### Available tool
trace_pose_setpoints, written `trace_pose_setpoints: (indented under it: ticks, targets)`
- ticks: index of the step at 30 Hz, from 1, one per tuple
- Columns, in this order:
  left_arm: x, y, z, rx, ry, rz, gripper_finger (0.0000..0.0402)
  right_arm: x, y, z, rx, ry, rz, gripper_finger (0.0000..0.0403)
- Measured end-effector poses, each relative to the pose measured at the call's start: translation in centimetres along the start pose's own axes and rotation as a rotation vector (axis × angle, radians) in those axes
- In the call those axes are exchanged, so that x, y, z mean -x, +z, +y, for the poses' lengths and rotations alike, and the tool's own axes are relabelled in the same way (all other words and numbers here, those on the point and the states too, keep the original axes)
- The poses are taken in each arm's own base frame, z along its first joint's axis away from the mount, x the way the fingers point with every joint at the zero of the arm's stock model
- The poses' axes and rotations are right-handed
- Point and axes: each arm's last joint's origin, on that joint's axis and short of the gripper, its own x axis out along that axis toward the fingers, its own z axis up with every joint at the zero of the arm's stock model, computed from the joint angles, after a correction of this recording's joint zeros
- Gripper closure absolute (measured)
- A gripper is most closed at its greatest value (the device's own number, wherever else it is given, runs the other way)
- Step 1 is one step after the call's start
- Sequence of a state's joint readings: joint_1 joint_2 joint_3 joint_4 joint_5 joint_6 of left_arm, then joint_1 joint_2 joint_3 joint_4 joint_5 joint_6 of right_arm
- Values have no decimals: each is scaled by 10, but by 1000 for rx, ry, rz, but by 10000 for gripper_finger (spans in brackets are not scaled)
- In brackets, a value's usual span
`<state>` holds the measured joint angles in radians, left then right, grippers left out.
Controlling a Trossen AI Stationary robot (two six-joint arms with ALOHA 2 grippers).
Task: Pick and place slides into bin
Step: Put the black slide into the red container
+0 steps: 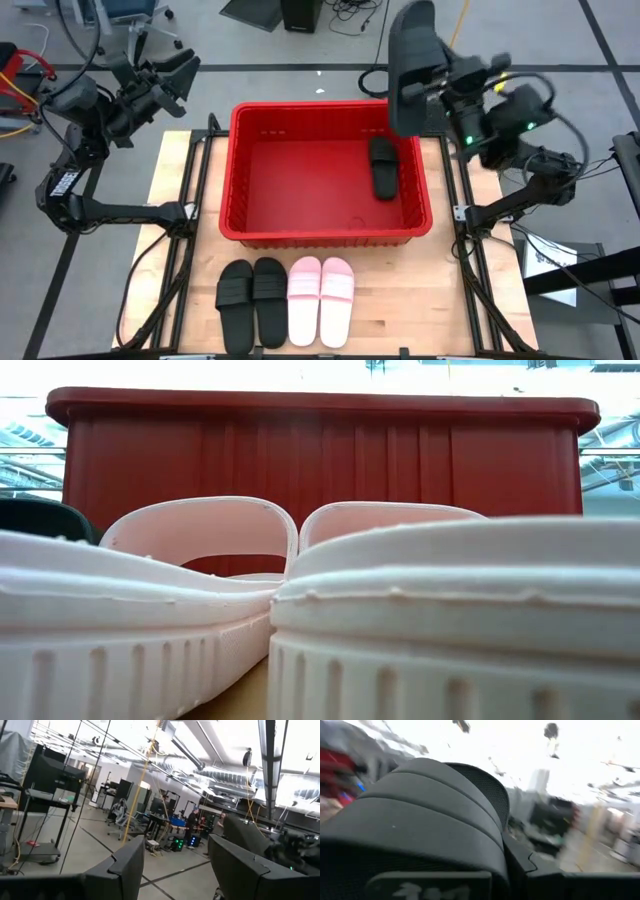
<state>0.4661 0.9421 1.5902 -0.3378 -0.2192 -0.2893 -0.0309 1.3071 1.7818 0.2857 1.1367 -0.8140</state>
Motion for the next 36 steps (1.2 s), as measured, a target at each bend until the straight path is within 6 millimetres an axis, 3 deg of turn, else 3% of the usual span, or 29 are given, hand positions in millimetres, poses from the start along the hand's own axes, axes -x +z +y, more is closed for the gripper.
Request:
trace_pose_setpoints:
  ticks: [5, 8, 12, 15, 23, 36]
  targets:
    - [1, 0, 0, -31, 0, -1, 188, -28, 15, -17, -165, 171, -98, 399]
    - [1, 0, 0, -51, 0, -2, 188, -53, 11, -12, -165, 256, -52, 399]
    - [3, 2, 0, -72, -1, -6, 188, -85, -12, 10, -93, 331, 113, 399]
    - [7, 4, 0, -76, -3, -14, 188, -95, -39, 28, -12, 343, 294, 399]
    - [14, 8, 1, -117, -5, -29, 188, -82, -86, 50, 163, 216, 646, 399]
    - [16, 9, 1, -126, 2, -34, 188, -46, -139, 85, 272, 247, 867, 399]
